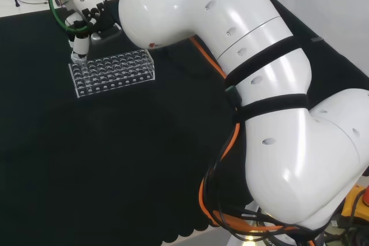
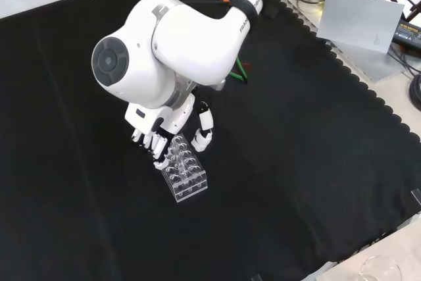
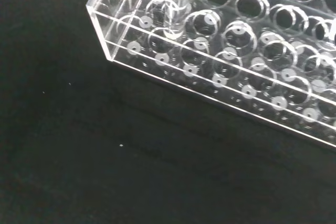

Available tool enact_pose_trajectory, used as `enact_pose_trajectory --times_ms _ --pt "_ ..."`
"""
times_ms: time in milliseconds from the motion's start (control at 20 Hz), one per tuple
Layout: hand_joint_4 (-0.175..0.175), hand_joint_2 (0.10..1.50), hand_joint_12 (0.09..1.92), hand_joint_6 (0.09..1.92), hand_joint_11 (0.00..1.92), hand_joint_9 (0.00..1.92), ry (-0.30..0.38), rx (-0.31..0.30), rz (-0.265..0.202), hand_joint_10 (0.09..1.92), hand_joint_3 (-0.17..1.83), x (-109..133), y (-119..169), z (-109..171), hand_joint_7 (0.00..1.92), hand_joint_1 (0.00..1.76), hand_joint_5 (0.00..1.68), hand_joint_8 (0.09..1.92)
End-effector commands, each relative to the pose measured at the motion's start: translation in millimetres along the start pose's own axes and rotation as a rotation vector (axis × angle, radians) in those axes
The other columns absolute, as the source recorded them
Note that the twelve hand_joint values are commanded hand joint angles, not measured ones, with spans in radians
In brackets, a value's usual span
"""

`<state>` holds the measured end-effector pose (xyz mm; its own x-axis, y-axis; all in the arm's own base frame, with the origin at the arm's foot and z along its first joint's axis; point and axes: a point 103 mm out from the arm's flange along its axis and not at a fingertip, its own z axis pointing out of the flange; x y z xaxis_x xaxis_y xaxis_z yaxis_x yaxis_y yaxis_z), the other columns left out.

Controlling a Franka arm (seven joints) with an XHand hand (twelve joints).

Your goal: Pick up the test tube.

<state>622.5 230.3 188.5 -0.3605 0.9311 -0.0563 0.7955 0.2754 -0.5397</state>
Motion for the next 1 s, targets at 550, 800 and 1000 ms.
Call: enact_pose_trajectory --times_ms 550,800,1000 --pt "-0.175 0.77 1.35 0.82 0.71 1.19 0.08 -0.152 0.135 0.75 0.52 16 0 -2 1.39 1.17 1.08 0.69" --pt "-0.175 0.6 1.14 0.6 1.2 1.48 0.197 -0.278 0.219 0.77 0.72 24 0 -12 1.42 1.3 1.31 0.55" --pt "-0.175 0.52 1.03 0.6 1.32 1.54 0.183 -0.333 0.202 0.82 0.84 30 0 -21 1.4 1.33 1.33 0.58"
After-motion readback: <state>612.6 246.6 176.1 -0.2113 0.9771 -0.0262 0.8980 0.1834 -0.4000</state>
